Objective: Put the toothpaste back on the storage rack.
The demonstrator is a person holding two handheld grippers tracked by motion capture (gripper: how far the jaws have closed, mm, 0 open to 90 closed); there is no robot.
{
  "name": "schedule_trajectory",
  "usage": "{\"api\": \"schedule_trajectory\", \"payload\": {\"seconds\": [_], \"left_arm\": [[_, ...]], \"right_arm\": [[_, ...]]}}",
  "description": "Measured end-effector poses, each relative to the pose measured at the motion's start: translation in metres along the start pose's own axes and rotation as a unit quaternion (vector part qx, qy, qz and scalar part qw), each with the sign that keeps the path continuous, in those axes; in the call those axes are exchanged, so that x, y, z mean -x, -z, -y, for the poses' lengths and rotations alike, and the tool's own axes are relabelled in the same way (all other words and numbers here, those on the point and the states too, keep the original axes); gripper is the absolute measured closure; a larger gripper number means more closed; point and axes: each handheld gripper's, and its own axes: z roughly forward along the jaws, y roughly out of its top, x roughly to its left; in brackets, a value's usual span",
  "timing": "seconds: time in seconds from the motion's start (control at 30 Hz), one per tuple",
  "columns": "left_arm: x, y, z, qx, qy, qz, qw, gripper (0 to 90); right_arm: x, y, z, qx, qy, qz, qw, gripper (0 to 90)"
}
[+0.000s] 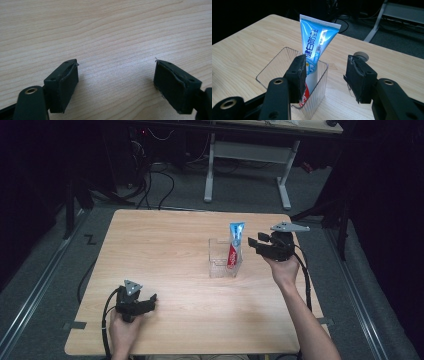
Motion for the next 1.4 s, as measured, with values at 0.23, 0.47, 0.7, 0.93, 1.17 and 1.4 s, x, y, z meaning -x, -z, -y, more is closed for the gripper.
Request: {"api": "schedule_trajectory", "payload": {"seconds": [0.23,0.47,0.7,0.93,1.17,1.4], "left_arm": [[0.0,0.0,0.0,0.0,0.0,0.0,1.0,20.1],[0.0,0.0,0.0,0.0,0.0,0.0,1.0,20.1],[0.0,0.0,0.0,0.0,0.0,0.0,1.0,20.1],[0.0,0.0,0.0,0.0,0.0,0.0,1.0,20.1],[0.0,0.0,0.0,0.0,0.0,0.0,1.0,20.1],[0.0,0.0,0.0,0.0,0.0,0.0,1.0,20.1]], "right_arm": [[0.002,0.006,0.001,0.004,-0.001,0.0,1.0,51.0],[0.009,0.016,0.013,0.008,-0.009,0.008,0.9999,51.4],[0.018,0.03,0.019,0.017,-0.02,0.011,0.9996,51.4],[0.024,0.038,0.025,0.024,-0.029,0.016,0.9992,51.4],[0.027,0.046,0.03,0.031,-0.034,0.018,0.9988,51.4],[0.03,0.051,0.035,0.033,-0.038,0.022,0.9985,51.4]]}}
